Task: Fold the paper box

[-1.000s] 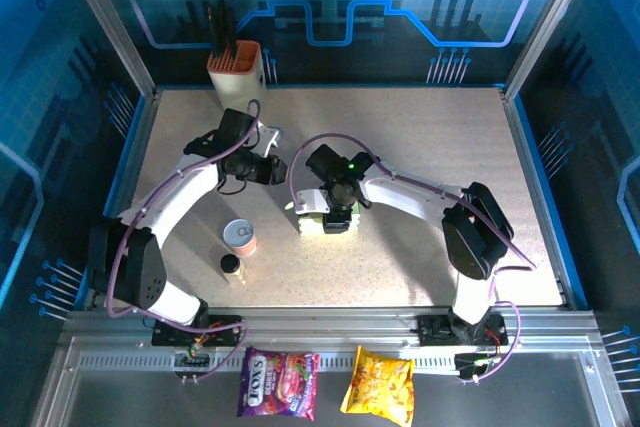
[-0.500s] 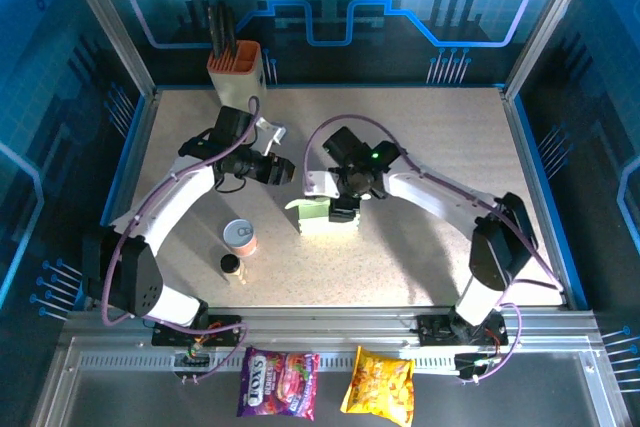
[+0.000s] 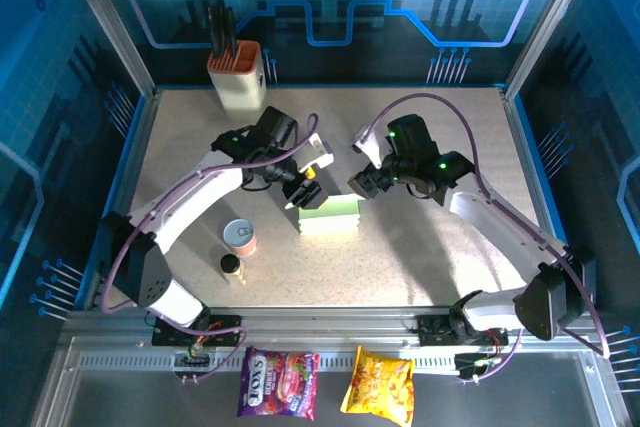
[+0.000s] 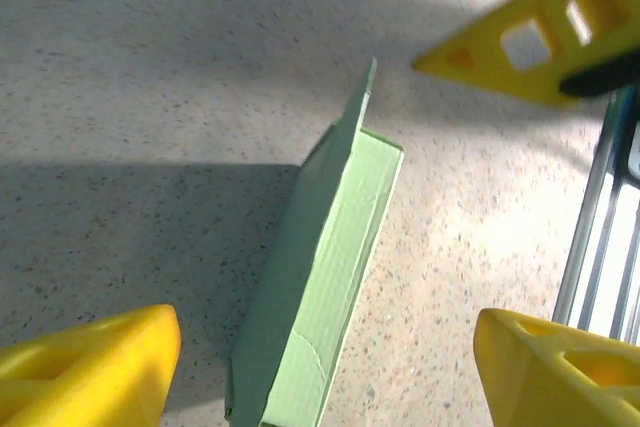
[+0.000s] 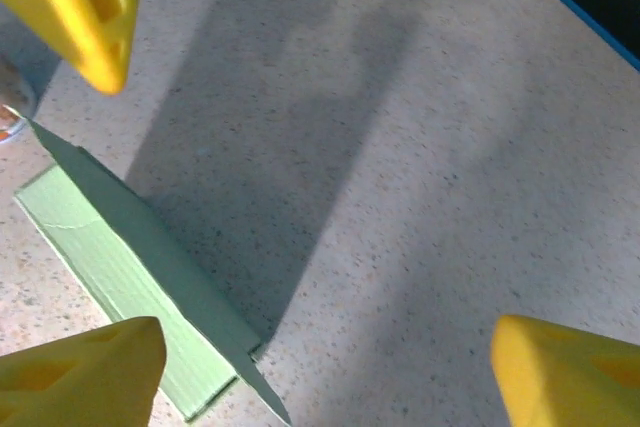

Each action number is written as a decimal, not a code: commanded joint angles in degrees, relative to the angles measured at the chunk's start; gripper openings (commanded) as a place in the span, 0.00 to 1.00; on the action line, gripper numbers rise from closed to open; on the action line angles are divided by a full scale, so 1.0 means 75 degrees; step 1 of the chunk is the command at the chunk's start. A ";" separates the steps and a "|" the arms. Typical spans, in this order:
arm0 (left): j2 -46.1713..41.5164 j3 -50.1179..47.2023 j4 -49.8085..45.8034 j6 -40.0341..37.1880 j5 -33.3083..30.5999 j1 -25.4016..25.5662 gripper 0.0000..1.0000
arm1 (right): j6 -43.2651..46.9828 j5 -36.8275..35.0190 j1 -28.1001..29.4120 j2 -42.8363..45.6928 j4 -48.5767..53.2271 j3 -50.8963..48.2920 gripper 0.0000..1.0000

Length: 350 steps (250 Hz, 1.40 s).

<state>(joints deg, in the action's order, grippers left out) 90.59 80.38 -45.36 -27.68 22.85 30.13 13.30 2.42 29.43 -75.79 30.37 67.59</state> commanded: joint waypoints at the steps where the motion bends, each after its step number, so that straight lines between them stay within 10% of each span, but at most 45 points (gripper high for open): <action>1: 0.0391 0.0333 -0.0817 -0.1011 -0.0245 0.0278 0.80 | -0.1020 -0.0455 -0.0223 0.0390 0.0068 -0.0023 0.93; 175: 0.2104 0.0679 -0.0772 -0.1574 -0.0633 0.0811 0.72 | -0.1310 0.0131 -0.0654 0.0930 0.0333 -0.0538 1.00; 350: 0.2278 0.0586 -0.0726 -0.1645 -0.0721 0.0796 0.48 | -0.1242 0.1707 -0.0603 0.0086 0.1219 -0.0707 0.73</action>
<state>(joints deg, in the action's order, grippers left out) 106.94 84.42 -50.48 -39.18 17.15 35.86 2.37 10.76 25.04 -73.32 37.45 62.81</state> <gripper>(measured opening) 0.484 0.739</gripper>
